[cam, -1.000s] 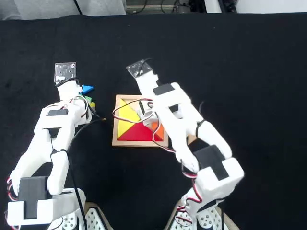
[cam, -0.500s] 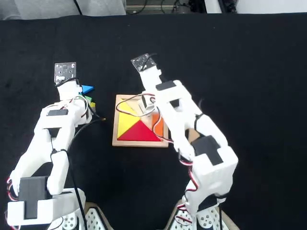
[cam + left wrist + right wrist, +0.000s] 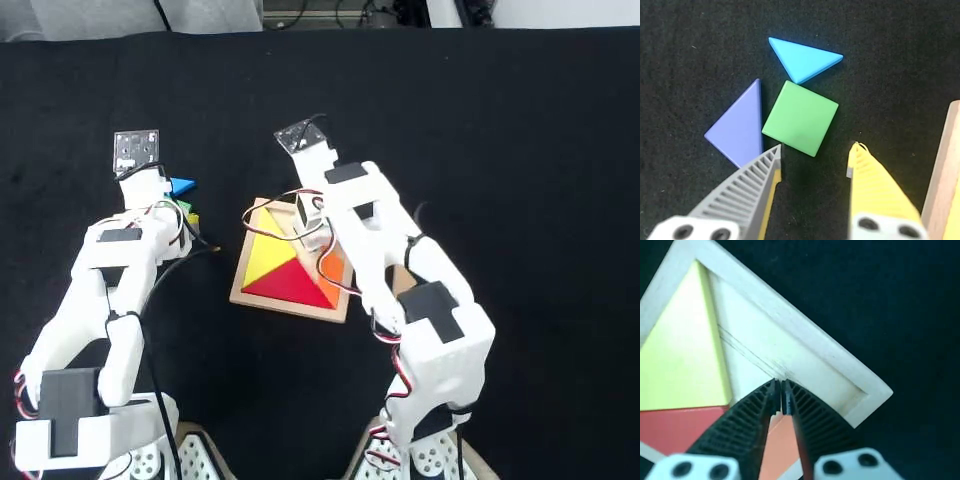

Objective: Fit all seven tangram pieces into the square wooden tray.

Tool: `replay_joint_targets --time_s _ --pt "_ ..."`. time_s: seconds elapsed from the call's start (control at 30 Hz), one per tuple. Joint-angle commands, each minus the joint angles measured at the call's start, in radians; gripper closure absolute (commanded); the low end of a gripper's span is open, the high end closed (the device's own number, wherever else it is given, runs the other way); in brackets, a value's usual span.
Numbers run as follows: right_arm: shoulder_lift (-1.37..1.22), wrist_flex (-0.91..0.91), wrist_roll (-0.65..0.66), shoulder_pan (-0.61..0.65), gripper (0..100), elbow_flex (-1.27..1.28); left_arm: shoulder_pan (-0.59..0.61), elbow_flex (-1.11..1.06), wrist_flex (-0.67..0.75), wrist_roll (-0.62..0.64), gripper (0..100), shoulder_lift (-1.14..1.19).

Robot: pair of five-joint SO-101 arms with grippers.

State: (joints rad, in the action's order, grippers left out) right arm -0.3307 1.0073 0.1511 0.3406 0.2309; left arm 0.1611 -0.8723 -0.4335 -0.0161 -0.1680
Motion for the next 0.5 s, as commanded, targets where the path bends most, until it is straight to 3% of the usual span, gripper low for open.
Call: replay_joint_targets --time_s 0.0,0.13,0.47 --pt "0.042 0.014 0.009 0.012 98.8 -0.035 -0.008 0.01 0.018 0.005 78 -0.005" --pt "0.119 0.014 0.009 -0.006 98.8 -0.031 -0.008 0.012 0.018 0.005 78 -0.005" --pt "0.176 0.051 -0.002 -0.186 98.0 -0.008 -0.008 0.012 0.018 0.006 78 -0.005"
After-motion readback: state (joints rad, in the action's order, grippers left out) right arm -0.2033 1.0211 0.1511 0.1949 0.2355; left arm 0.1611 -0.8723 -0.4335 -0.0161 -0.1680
